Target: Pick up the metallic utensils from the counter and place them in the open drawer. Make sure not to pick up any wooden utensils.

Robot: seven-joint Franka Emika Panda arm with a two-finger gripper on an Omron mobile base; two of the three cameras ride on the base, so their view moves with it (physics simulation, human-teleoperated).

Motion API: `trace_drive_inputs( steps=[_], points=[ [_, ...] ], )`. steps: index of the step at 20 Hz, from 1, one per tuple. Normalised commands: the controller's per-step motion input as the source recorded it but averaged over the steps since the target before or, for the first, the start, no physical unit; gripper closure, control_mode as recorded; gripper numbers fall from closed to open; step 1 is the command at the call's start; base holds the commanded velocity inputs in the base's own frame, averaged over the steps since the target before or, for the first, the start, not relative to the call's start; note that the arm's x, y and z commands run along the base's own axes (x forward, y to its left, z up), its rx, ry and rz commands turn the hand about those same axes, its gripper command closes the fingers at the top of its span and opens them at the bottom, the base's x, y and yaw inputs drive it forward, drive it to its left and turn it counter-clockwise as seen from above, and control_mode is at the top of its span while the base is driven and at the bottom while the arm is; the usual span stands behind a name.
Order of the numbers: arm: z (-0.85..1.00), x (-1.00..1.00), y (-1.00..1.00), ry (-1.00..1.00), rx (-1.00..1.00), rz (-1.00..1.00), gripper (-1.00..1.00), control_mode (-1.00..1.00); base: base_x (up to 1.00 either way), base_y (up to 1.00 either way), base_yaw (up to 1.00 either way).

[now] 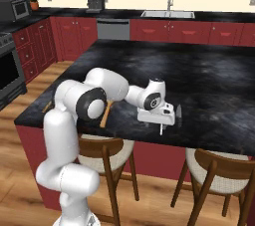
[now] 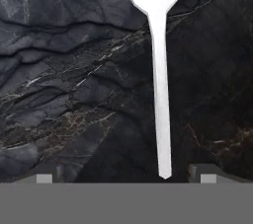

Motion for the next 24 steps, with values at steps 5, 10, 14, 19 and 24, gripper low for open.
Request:
trace_drive_inputs(
  steps=[5,10,14,19,24],
  points=[
    [-0.24,0.35,-0.2,0.0,0.01,0.0,-1.0,-1.0,0.0,0.0,0.0],
    [-0.35,0.28,-0.09,0.0,0.03,0.0,-1.0,-1.0,0.0,0.0,0.0],
    [-0.63,0.2,0.0,0.0,0.03,0.0,-1.0,-1.0,0.0,0.0,0.0],
    [-0.89,0.0,0.24,0.0,0.01,0.0,1.0,-1.0,0.0,0.0,0.0],
    [-1.0,-0.29,0.89,0.0,0.0,0.01,1.0,-1.0,0.0,0.0,0.0]
  ],
)
